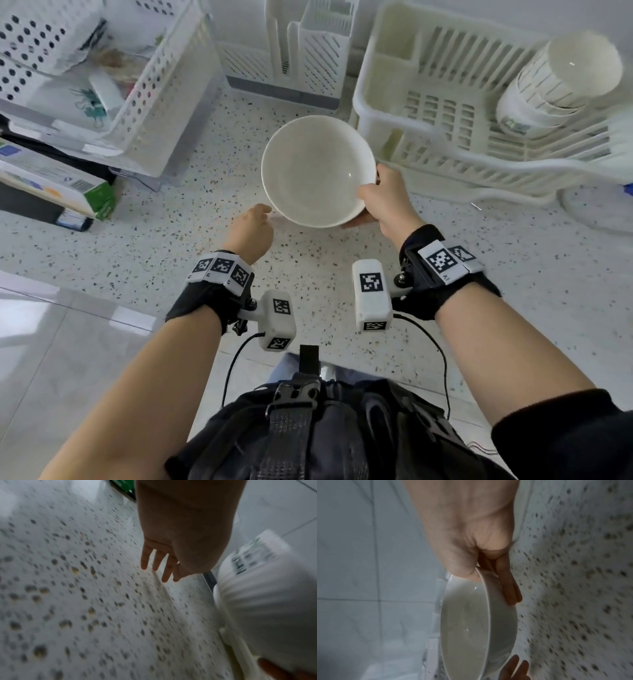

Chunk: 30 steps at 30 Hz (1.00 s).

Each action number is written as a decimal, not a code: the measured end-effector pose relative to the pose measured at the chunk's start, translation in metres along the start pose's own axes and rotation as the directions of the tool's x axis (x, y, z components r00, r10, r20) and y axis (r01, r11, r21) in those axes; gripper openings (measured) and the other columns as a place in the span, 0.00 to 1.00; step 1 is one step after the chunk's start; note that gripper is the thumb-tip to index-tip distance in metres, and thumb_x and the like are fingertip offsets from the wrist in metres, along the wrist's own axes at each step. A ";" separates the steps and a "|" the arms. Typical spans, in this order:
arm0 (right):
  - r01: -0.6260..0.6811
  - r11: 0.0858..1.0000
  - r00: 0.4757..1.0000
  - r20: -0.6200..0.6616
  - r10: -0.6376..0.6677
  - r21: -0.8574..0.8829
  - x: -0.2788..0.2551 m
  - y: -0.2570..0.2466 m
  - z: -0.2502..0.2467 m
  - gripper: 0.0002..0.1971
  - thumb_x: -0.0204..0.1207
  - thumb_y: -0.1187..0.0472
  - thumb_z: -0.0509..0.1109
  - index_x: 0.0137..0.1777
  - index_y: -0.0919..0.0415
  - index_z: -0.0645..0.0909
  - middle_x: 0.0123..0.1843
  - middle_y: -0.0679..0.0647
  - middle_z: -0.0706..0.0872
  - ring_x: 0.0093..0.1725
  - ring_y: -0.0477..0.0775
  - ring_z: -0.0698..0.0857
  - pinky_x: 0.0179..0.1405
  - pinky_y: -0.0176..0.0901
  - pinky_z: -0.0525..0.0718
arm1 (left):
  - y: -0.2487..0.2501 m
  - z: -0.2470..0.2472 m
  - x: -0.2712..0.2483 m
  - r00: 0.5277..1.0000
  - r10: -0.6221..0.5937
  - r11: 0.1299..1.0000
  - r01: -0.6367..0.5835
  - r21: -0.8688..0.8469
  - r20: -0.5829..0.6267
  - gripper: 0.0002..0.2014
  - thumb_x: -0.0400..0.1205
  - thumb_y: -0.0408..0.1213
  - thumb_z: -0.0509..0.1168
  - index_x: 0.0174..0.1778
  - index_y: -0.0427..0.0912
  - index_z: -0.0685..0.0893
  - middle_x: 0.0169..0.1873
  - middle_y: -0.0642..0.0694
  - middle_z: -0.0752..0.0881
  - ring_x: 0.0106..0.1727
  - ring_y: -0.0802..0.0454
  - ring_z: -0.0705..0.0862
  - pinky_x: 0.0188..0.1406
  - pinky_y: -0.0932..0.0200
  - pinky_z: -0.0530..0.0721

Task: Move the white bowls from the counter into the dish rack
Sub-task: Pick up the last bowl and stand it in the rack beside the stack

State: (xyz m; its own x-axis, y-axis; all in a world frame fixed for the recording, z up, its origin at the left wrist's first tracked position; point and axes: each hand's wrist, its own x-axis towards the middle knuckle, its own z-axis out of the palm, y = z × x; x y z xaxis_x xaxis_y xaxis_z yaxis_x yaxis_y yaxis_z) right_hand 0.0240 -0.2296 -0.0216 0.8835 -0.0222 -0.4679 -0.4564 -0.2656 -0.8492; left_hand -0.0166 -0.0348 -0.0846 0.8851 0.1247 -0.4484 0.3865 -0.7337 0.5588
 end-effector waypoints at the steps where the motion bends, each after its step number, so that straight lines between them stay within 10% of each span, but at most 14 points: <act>1: 0.014 1.000 1.000 -0.010 -0.014 0.008 -0.004 -0.004 -0.013 0.20 0.77 0.77 0.57 0.67 0.62 0.73 0.49 0.50 0.78 0.40 0.49 0.81 0.27 0.56 0.91 | 0.011 0.004 -0.001 1.000 0.013 1.000 -0.013 -0.012 -0.018 0.23 0.80 0.26 0.50 0.73 0.37 0.70 0.70 0.35 0.78 0.68 0.37 0.77 0.64 0.46 0.77; 6: 0.075 0.993 0.996 -0.053 -0.070 0.094 -0.019 -0.017 -0.086 0.22 0.76 0.76 0.59 0.69 0.62 0.73 0.61 0.56 0.79 0.43 0.57 0.85 0.27 0.55 0.92 | 0.085 0.025 0.003 0.960 0.155 0.984 -0.171 -0.053 -0.232 0.19 0.81 0.31 0.54 0.69 0.39 0.72 0.63 0.34 0.81 0.58 0.33 0.81 0.57 0.41 0.81; 10: 0.097 0.978 0.991 -0.110 -0.077 0.187 -0.023 -0.021 -0.142 0.22 0.76 0.77 0.59 0.69 0.64 0.73 0.60 0.57 0.79 0.47 0.65 0.87 0.28 0.55 0.92 | 0.146 0.042 0.000 0.830 0.308 0.913 -0.395 -0.101 -0.464 0.22 0.79 0.29 0.58 0.70 0.38 0.71 0.66 0.36 0.76 0.65 0.39 0.76 0.64 0.45 0.77; 15: 0.111 0.955 0.985 -0.156 -0.070 0.275 -0.016 -0.027 -0.194 0.20 0.77 0.76 0.56 0.67 0.63 0.73 0.60 0.56 0.77 0.46 0.70 0.87 0.31 0.60 0.92 | 0.197 0.056 0.008 0.741 0.478 0.854 -0.519 0.050 -0.471 0.22 0.77 0.27 0.59 0.69 0.35 0.72 0.71 0.34 0.73 0.77 0.34 0.65 0.76 0.36 0.67; 19: 0.124 0.944 0.978 -0.198 -0.064 0.306 0.002 -0.030 -0.210 0.18 0.76 0.75 0.55 0.64 0.64 0.72 0.62 0.60 0.76 0.32 0.65 0.90 0.28 0.55 0.92 | 0.219 0.059 0.020 0.738 0.541 0.835 -0.529 0.150 -0.403 0.21 0.79 0.29 0.59 0.70 0.36 0.73 0.74 0.36 0.72 0.82 0.36 0.57 0.81 0.37 0.58; 30: -0.051 0.909 0.970 -0.196 0.144 0.413 0.072 -0.031 -0.198 0.22 0.78 0.79 0.51 0.71 0.67 0.66 0.52 0.56 0.75 0.34 0.61 0.82 0.36 0.64 0.91 | 0.236 0.041 0.075 0.842 0.488 0.866 -0.433 0.251 -0.229 0.17 0.80 0.31 0.57 0.63 0.37 0.81 0.69 0.40 0.80 0.81 0.41 0.61 0.82 0.38 0.48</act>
State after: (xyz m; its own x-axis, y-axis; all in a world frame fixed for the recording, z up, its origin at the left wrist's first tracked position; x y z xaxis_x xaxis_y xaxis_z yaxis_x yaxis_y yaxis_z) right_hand 0.1223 -0.4139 0.0193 0.8121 -0.2484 -0.5280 -0.5038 0.1578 -0.8493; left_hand 0.1302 -0.2261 -0.0146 0.9935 -0.0999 0.0550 -0.1140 -0.8570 0.5025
